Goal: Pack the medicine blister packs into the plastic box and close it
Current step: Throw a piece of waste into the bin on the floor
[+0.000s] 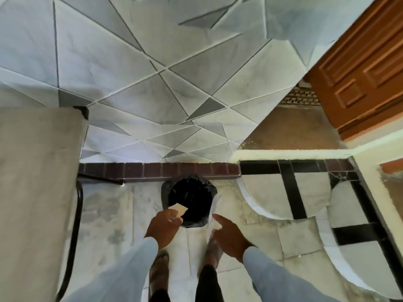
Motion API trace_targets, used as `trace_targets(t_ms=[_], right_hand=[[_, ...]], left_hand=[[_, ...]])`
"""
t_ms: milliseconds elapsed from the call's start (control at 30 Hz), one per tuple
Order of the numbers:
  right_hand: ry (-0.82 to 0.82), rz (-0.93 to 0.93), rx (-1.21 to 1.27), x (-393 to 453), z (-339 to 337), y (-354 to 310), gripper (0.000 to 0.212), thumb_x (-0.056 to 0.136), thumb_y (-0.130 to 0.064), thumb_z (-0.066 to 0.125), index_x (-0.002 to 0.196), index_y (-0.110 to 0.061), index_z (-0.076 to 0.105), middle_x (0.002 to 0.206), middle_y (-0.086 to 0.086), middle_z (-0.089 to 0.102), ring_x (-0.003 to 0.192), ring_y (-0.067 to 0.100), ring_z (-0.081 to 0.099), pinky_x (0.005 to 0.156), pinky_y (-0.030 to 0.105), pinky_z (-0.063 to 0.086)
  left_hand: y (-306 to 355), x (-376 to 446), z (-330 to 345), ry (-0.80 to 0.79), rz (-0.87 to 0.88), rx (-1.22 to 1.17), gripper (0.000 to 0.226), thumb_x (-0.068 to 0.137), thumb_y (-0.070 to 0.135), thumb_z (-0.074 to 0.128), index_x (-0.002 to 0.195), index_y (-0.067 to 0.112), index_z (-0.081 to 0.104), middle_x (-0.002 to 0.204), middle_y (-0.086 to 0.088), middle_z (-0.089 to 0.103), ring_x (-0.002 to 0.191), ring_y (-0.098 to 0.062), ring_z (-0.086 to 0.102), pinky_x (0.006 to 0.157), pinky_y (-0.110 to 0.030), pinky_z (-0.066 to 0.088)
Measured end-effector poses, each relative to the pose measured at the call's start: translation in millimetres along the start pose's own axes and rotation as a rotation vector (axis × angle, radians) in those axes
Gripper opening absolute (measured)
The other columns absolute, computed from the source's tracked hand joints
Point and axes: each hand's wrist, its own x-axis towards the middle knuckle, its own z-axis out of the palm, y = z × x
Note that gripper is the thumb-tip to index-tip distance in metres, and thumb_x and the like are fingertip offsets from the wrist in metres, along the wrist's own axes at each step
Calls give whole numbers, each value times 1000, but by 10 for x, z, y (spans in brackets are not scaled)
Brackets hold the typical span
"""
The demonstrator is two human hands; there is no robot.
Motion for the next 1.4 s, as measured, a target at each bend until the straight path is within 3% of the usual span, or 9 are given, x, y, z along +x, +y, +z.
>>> trace_targets(t_ms=[67, 200, 300, 400, 500, 700, 767, 867, 1400], right_hand=[[-39, -1, 3, 422, 12, 61, 56, 90, -17, 44, 144, -28, 34, 146, 5, 44, 112, 17, 51, 89, 25, 45], [-126, 26, -46, 1213, 121, 288, 56, 92, -15, 41, 146, -24, 30, 150, 6, 38, 134, 25, 41, 108, 36, 39], [-191, 23, -86, 1722, 239, 490, 55, 92, -13, 42, 145, -19, 30, 147, 9, 42, 131, 27, 44, 105, 34, 40], [-219, 18, -84, 2095, 336, 584, 58, 93, -14, 43, 148, -15, 25, 153, 10, 33, 136, 28, 39, 108, 37, 38], [-228, 17, -92, 2360, 437, 686, 60, 92, -17, 45, 149, -17, 24, 154, 8, 31, 135, 26, 40, 109, 41, 39], [-217, 11, -47, 2583, 547, 704, 61, 91, -15, 47, 148, -21, 25, 154, 6, 32, 133, 27, 43, 101, 34, 44], [-227, 8, -30, 2618, 576, 700, 62, 90, -16, 49, 148, -23, 26, 154, 5, 33, 133, 26, 42, 106, 40, 42], [-198, 22, -9, 2633, 599, 706, 62, 89, -16, 52, 147, -22, 29, 152, 6, 36, 138, 25, 36, 112, 38, 34], [-6, -74, -8, 1805, 175, -36, 60, 91, -24, 52, 146, -20, 31, 150, 9, 39, 137, 28, 37, 111, 42, 35]], left_hand=[[-61, 307, 149, 2, -50, -22, 37, 85, 29, 63, 121, 19, 62, 125, -4, 62, 117, -27, 55, 98, -33, 44], [-178, 885, 473, -4, -143, -54, 42, 83, 31, 64, 123, 18, 61, 130, -7, 59, 121, -27, 53, 100, -32, 42], [-292, 1316, 727, -22, -179, -104, 30, 67, 42, 61, 95, 30, 65, 113, -6, 62, 116, -28, 56, 97, -36, 43], [-454, 1684, 902, -25, -186, -113, 38, 75, 38, 65, 109, 22, 66, 115, -7, 64, 117, -26, 56, 96, -35, 42], [-569, 1907, 1022, -49, -177, -49, 12, 74, 38, 58, 73, 27, 52, 88, -2, 54, 88, -23, 56, 78, -31, 39], [-687, 2102, 1119, -68, -208, -30, 15, 83, 28, 58, 77, 22, 46, 91, -4, 50, 88, -20, 49, 80, -34, 39], [-759, 2142, 1143, -85, -220, -44, 30, 83, 30, 59, 109, 15, 62, 113, -9, 61, 109, -25, 56, 94, -37, 44], [-811, 2151, 1157, -53, -243, -53, 59, 85, 30, 62, 139, 14, 45, 142, -9, 50, 131, -25, 46, 109, -43, 38], [-76, 1390, 520, 203, 54, 69, 31, 87, 17, 52, 116, 15, 63, 123, -7, 63, 114, -24, 56, 91, -26, 40]])
